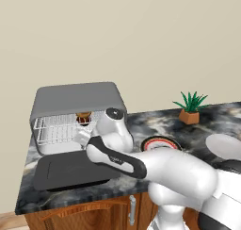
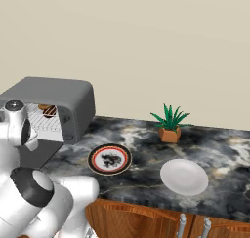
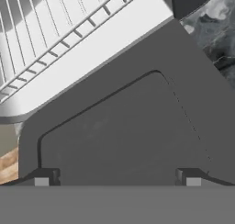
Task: Open the toaster oven door. Place the bread on the top rack in the toaster oven and place the steak on the bottom rack.
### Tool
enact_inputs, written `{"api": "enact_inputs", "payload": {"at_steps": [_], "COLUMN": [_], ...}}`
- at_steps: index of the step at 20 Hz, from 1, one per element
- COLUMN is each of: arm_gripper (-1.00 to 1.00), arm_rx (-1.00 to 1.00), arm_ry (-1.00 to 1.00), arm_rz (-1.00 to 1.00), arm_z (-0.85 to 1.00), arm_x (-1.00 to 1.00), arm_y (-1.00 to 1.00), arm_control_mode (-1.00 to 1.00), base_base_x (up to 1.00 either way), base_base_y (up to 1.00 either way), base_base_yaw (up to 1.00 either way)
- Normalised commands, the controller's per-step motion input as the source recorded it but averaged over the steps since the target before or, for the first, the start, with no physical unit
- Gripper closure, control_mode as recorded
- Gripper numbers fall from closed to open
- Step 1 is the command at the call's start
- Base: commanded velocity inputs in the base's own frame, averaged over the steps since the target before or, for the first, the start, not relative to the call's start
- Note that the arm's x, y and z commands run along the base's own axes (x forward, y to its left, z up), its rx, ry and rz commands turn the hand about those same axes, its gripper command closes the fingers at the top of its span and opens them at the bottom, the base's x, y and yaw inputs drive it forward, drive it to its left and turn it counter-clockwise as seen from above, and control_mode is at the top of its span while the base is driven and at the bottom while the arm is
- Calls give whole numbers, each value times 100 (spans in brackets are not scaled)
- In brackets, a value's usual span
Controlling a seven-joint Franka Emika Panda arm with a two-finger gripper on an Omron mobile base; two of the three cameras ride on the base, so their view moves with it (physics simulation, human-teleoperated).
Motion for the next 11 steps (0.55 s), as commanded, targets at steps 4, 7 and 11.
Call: {"api": "enact_inputs", "payload": {"at_steps": [4,7,11], "arm_gripper": [-100,-100,-100], "arm_rx": [0,0,0], "arm_ry": [0,0,0], "arm_rz": [19,22,22], "arm_z": [42,42,42], "arm_x": [-47,-47,-47], "arm_y": [-40,-41,-41], "arm_control_mode": [-100,-100,-100], "base_base_x": [0,0,0], "base_base_y": [0,0,0], "base_base_yaw": [0,0,0]}}
